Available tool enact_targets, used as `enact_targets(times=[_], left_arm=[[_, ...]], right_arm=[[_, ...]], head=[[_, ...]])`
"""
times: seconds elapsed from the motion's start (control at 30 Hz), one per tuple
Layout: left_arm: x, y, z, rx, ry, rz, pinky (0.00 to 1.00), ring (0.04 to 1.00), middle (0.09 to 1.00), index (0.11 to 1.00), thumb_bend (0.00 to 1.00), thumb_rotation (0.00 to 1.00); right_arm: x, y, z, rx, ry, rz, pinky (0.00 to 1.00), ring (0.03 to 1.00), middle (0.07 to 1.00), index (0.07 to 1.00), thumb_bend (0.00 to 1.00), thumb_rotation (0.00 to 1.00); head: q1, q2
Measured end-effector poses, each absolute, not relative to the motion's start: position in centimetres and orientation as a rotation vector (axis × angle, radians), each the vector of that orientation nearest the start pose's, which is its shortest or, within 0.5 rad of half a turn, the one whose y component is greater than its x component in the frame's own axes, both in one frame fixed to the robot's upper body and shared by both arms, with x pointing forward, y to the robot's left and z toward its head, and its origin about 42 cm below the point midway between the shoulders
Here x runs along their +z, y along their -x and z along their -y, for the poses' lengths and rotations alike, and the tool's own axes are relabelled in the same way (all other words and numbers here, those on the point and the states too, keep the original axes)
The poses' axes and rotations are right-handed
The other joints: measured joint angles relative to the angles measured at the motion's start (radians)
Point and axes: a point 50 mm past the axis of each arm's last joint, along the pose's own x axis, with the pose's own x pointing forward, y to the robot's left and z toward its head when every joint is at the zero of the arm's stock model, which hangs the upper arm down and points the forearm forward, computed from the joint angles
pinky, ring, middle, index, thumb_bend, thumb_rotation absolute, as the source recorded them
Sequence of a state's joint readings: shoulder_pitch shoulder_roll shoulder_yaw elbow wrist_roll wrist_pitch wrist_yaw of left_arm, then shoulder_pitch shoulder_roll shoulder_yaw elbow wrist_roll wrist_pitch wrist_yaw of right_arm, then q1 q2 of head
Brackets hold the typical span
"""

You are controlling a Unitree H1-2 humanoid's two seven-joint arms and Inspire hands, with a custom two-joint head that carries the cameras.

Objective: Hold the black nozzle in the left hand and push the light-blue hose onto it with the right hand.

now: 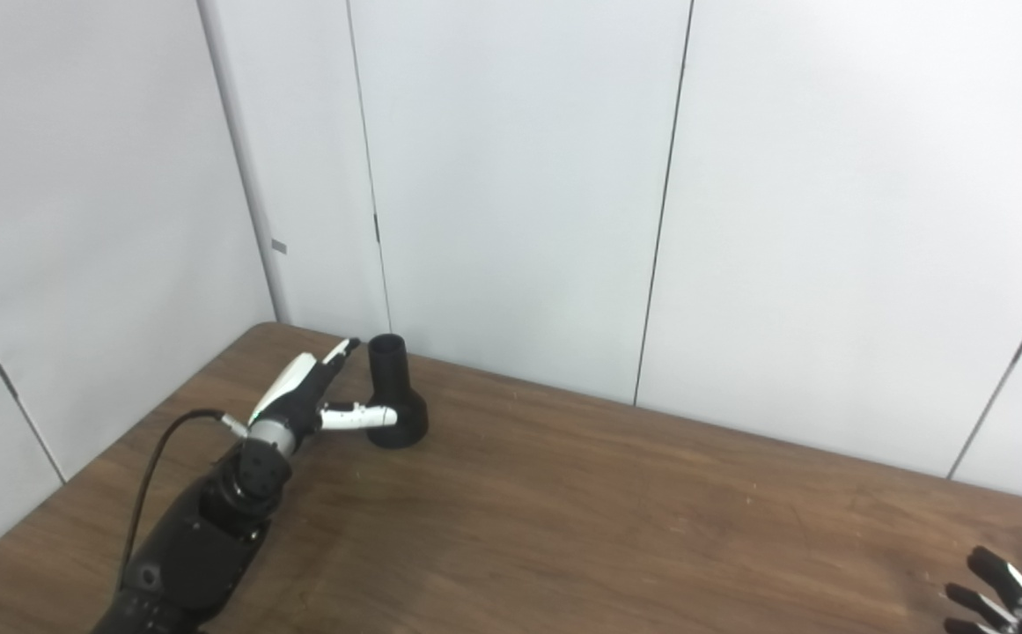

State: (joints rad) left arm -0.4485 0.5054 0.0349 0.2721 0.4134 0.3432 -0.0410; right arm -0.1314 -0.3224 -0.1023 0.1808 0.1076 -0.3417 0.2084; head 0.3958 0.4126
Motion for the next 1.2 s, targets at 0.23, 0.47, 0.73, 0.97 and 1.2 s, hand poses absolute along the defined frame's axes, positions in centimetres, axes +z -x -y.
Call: enact_targets(times=[0.23,0.47,0.73,0.97,1.2], left_arm=[[21.2,-42.1,-39.0,0.233,-0.890,-0.196,1.00,1.000,0.987,1.000,1.00,0.40],[21.1,-42.4,-38.6,0.229,-0.905,-0.224,1.00,1.000,0.988,1.000,1.00,0.40],[21.6,-43.5,-38.3,0.224,-0.910,-0.226,1.00,1.000,0.985,1.000,1.00,0.37],[21.1,-43.5,-38.6,0.228,-0.899,-0.231,1.00,1.000,0.950,0.990,1.00,0.30],[20.8,-43.6,-38.1,0.215,-0.903,-0.228,1.00,1.000,0.960,0.957,1.00,0.31]], right_arm=[[13.2,-32.1,33.4,0.137,0.253,0.287,0.71,0.830,0.920,0.911,0.86,0.29],[13.2,-31.9,33.5,0.136,0.255,0.284,0.71,0.821,0.913,0.903,0.88,0.29],[13.2,-31.6,33.5,0.133,0.254,0.277,0.70,0.816,0.909,0.897,0.88,0.29],[13.2,-31.3,33.7,0.126,0.252,0.278,0.70,0.814,0.906,0.885,0.88,0.27],[13.3,-31.1,33.8,0.122,0.248,0.277,0.71,0.815,0.908,0.889,0.88,0.27]], head=[[-0.008,0.005],[-0.032,0.006],[-0.043,0.009],[-0.044,0.012],[-0.040,0.018]])
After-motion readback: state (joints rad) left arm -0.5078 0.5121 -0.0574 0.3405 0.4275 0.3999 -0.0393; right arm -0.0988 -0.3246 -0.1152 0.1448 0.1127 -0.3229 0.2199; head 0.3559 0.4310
